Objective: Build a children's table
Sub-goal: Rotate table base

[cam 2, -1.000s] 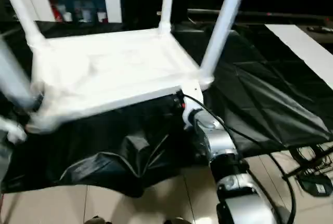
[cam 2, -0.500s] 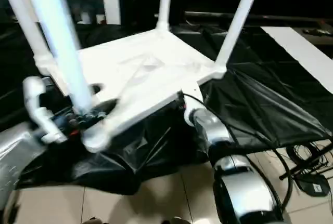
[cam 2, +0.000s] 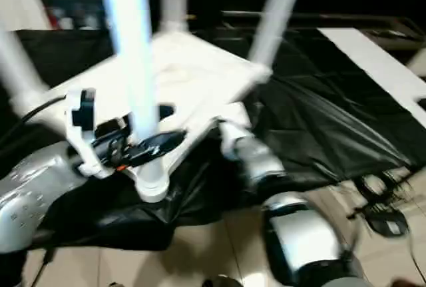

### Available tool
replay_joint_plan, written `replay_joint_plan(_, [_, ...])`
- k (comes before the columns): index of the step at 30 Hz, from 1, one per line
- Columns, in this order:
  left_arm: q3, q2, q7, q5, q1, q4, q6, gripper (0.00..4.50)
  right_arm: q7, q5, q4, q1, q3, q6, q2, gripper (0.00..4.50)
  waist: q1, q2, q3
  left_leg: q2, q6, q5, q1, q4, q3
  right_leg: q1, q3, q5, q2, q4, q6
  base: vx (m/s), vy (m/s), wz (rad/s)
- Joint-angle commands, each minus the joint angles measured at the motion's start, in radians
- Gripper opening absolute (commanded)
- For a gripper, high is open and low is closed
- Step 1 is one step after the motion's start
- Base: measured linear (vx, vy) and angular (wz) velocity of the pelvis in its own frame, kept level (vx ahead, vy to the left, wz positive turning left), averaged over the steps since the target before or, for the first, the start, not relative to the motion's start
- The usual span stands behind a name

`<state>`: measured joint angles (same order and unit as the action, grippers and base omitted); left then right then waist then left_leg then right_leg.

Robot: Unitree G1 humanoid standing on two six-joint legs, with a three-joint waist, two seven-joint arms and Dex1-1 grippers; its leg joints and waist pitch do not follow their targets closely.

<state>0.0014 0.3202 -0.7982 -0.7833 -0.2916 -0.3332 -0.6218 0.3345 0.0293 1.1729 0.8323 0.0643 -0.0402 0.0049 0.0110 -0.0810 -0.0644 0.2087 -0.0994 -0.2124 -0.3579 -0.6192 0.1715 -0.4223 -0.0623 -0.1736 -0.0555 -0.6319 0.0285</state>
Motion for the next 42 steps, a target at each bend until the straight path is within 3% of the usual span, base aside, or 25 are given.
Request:
replay_joint_plan(1, [-0.054, -0.022, -0.004, -0.002, -0.046, -0.023, 0.009, 4.4, 0.046, 0.006, -0.002, 0.053, 0.032, 0.037, 0.061, 3.18, -0.013, 0.009, 0.072, 0.018, -0.003, -0.098, -0.008, 0.074, 0.003, 0.067, 0.051, -0.133, -0.069, 0.054, 0.206, 0.0, 0.0, 0.0])
replay_joint_plan(5, [-0.067, -0.046, 0.004, 0.038, -0.08, 0.023, 0.037, 4.4, 0.045, 0.008, 0.017, 0.078, 0.025, 0.047, 0.082, 3.18, -0.013, 0.013, 0.07, 0.021, 0.001, -0.101, -0.002, 0.074, 0.004, 0.063, 0.052, -0.126, -0.069, 0.053, 0.213, 0.0, 0.0, 0.0])
replay_joint_plan(8, [-0.074, -0.059, 0.015, 0.062, -0.092, 0.039, 0.054, 4.4, 0.05, 0.01, 0.019, 0.081, 0.027, 0.052, 0.085, 3.18, -0.015, 0.009, 0.072, 0.021, 0.005, -0.082, -0.001, 0.074, 0.005, 0.065, 0.052, -0.086, -0.069, 0.049, 0.219, 0.0, 0.0, 0.0])
replay_joint_plan(11, [-0.09, -0.073, 0.068, 0.156, -0.123, 0.113, 0.105, 4.4, 0.054, 0.018, 0.027, 0.084, 0.024, 0.069, 0.087, 3.18, -0.021, 0.011, 0.072, 0.021, 0.017, -0.069, 0.002, 0.074, 0.006, 0.065, 0.052, -0.058, -0.069, 0.049, 0.224, 0.0, 0.0, 0.0])
replay_joint_plan(12, [-0.095, -0.074, 0.083, 0.182, -0.131, 0.133, 0.117, 4.4, 0.05, 0.02, 0.03, 0.086, 0.022, 0.073, 0.086, 3.18, -0.022, 0.011, 0.072, 0.021, 0.016, -0.077, 0.004, 0.073, 0.007, 0.064, 0.052, -0.067, -0.068, 0.049, 0.221, 0.0, 0.0, 0.0])
replay_joint_plan(14, [-0.096, -0.056, 0.188, 0.314, -0.184, 0.266, 0.16, 4.4, 0.009, 0.018, 0.032, 0.089, 0.003, 0.09, 0.063, 3.18, -0.025, 0.01, 0.07, 0.02, 0.009, -0.106, 0.006, 0.074, 0.005, 0.063, 0.052, -0.121, -0.069, 0.056, 0.202, 0.0, 0.0, 0.0])
replay_joint_plan(15, [-0.096, -0.056, 0.188, 0.314, -0.184, 0.266, 0.16, 4.4, 0.009, 0.018, 0.032, 0.089, 0.003, 0.09, 0.063, 3.18, -0.025, 0.01, 0.07, 0.018, 0.007, -0.112, 0.006, 0.075, 0.004, 0.063, 0.052, -0.137, -0.068, 0.057, 0.193, 0.0, 0.0, 0.0])
replay_joint_plan(17, [-0.108, -0.017, 0.253, 0.428, -0.224, 0.38, 0.215, 4.4, 0.004, 0.01, 0.021, 0.08, -0.012, 0.103, 0.029, 3.18, -0.028, 0.009, 0.068, 0.02, -0.007, -0.128, 0.005, 0.076, 0.002, 0.063, 0.052, -0.178, -0.071, 0.061, 0.179, 0.0, 0.0, 0.0])
replay_joint_plan(20, [-0.098, 0.009, 0.325, 0.515, -0.271, 0.5, 0.28, 4.4, 0.028, -0.004, -0.003, 0.056, -0.033, 0.113, -0.021, 3.18, -0.028, 0.01, 0.065, 0.018, -0.021, -0.177, 0.003, 0.078, -0.003, 0.064, 0.052, -0.279, -0.072, 0.07, 0.146, 0.0, 0.0, 0.0])
replay_joint_plan(21, [-0.094, 0.011, 0.338, 0.525, -0.28, 0.517, 0.291, 4.4, 0.035, -0.006, -0.009, 0.051, -0.035, 0.115, -0.03, 3.18, -0.03, 0.015, 0.066, 0.017, -0.023, -0.18, 0.007, 0.077, -0.003, 0.061, 0.052, -0.284, -0.072, 0.072, 0.143, 0.0, 0.0, 0.0])
replay_joint_plan(24, [-0.079, 0.008, 0.394, 0.567, -0.313, 0.582, 0.337, 4.4, 0.062, -0.009, -0.03, 0.029, -0.042, 0.124, -0.066, 3.18, -0.033, 0.011, 0.066, 0.014, -0.02, -0.178, 0.001, 0.075, -0.003, 0.065, 0.051, -0.295, -0.07, 0.075, 0.132, 0.0, 0.0, 0.0])
replay_joint_plan(27, [-0.068, -0.01, 0.443, 0.589, -0.343, 0.632, 0.372, 4.4, 0.107, -0.014, -0.094, -0.023, -0.045, 0.132, -0.117, 3.18, -0.037, 0.013, 0.07, 0.012, -0.009, -0.179, 0.004, 0.071, -0.002, 0.062, 0.049, -0.306, -0.068, 0.081, 0.133, 0.0, 0.0, 0.0])
replay_joint_plan(28, [-0.06, -0.025, 0.439, 0.583, -0.341, 0.632, 0.404, 4.4, 0.123, -0.019, -0.139, -0.053, -0.048, 0.127, -0.136, 3.18, -0.041, 0.029, 0.072, 0.014, -0.011, -0.164, 0.004, 0.071, -0.005, 0.061, 0.05, -0.277, -0.072, 0.072, 0.154, 0.0, 0.0, 0.0])
replay_joint_plan(29, [-0.059, -0.027, 0.437, 0.582, -0.34, 0.631, 0.409, 4.4, 0.124, -0.02, -0.145, -0.057, -0.049, 0.126, -0.138, 3.18, -0.044, 0.021, 0.073, 0.015, -0.003, -0.154, 0.0, 0.071, -0.004, 0.065, 0.048, -0.248, -0.07, 0.076, 0.163, 0.0, 0.0, 0.0])
replay_joint_plan(30, [-0.048, -0.041, 0.421, 0.557, -0.332, 0.617, 0.413, 4.4, 0.134, -0.027, -0.179, -0.076, -0.05, 0.118, -0.144, 3.18, -0.047, 0.019, 0.076, 0.016, -0.003, -0.141, 0.002, 0.07, -0.004, 0.065, 0.048, -0.224, -0.071, 0.069, 0.174, 0.0, 0.0, 0.0])
replay_joint_plan(31, [-0.022, -0.07, 0.394, 0.499, -0.301, 0.566, 0.417, 4.4, 0.152, -0.037, -0.263, -0.123, -0.051, 0.092, -0.155, 3.18, -0.054, 0.046, 0.074, 0.014, 0.004, -0.126, 0.003, 0.069, -0.003, 0.066, 0.049, -0.172, -0.071, 0.069, 0.197, 0.0, 0.0, 0.0])
replay_joint_plan(32, [-0.016, -0.076, 0.388, 0.485, -0.293, 0.554, 0.417, 4.4, 0.156, -0.039, -0.282, -0.134, -0.05, 0.085, -0.158, 3.18, -0.053, 0.029, 0.076, 0.017, 0.011, -0.109, -0.003, 0.07, -0.003, 0.071, 0.049, -0.112, -0.068, 0.061, 0.216, 0.0, 0.0, 0.0])
replay_joint_plan(33, [0.003, -0.102, 0.362, 0.425, -0.24, 0.477, 0.41, 4.4, 0.168, -0.053, -0.389, -0.193, -0.052, 0.046, -0.167, 3.18, -0.061, 0.04, 0.077, 0.02, 0.019, -0.095, -0.002, 0.07, -0.004, 0.075, 0.047, -0.079, -0.07, 0.059, 0.228, 0.0, 0.0, 0.0])
replay_joint_plan(34, [0.003, -0.106, 0.355, 0.413, -0.219, 0.452, 0.41, 4.4, 0.169, -0.059, -0.425, -0.212, -0.053, 0.031, -0.17, 3.18, -0.06, 0.036, 0.078, 0.02, 0.024, -0.081, -0.005, 0.068, -0.003, 0.076, 0.049, -0.054, -0.07, 0.056, 0.234, 0.0, 0.0, 0.0])
replay_joint_plan(36, [-0.005, -0.105, 0.342, 0.398, -0.155, 0.388, 0.413, 4.4, 0.165, -0.076, -0.522, -0.265, -0.059, -0.009, -0.173, 3.18, -0.062, 0.042, 0.08, 0.018, 0.039, -0.065, -0.004, 0.068, -0.002, 0.075, 0.048, -0.025, -0.066, 0.053, 0.242, 0.0, 0.0, 0.0])
replay_joint_plan(39, [-0.008, -0.085, 0.353, 0.409, -0.032, 0.315, 0.433, 4.4, 0.154, -0.101, -0.673, -0.355, -0.071, -0.07, -0.177, 3.18, -0.057, 0.045, 0.074, 0.019, 0.041, -0.103, -0.001, 0.073, -0.001, 0.072, 0.047, -0.082, -0.063, 0.063, 0.223, 0.0, 0.0, 0.0])
replay_joint_plan(41, [0.018, -0.081, 0.377, 0.422, 0.065, 0.269, 0.459, 4.4, 0.153, -0.118, -0.774, -0.427, -0.078, -0.109, -0.182, 3.18, -0.056, 0.04, 0.066, 0.024, 0.024, -0.165, 0.0, 0.082, -0.003, 0.073, 0.047, -0.209, -0.066, 0.078, 0.176, 0.0, 0.0, 0.0])
replay_joint_plan(42, [0.018, -0.081, 0.377, 0.422, 0.065, 0.269, 0.459, 4.4, 0.153, -0.118, -0.774, -0.427, -0.078, -0.109, -0.182, 3.18, -0.055, 0.041, 0.063, 0.023, 0.021, -0.184, 0.003, 0.084, -0.002, 0.067, 0.048, -0.241, -0.065, 0.084, 0.165, 0.0, 0.0, 0.0])
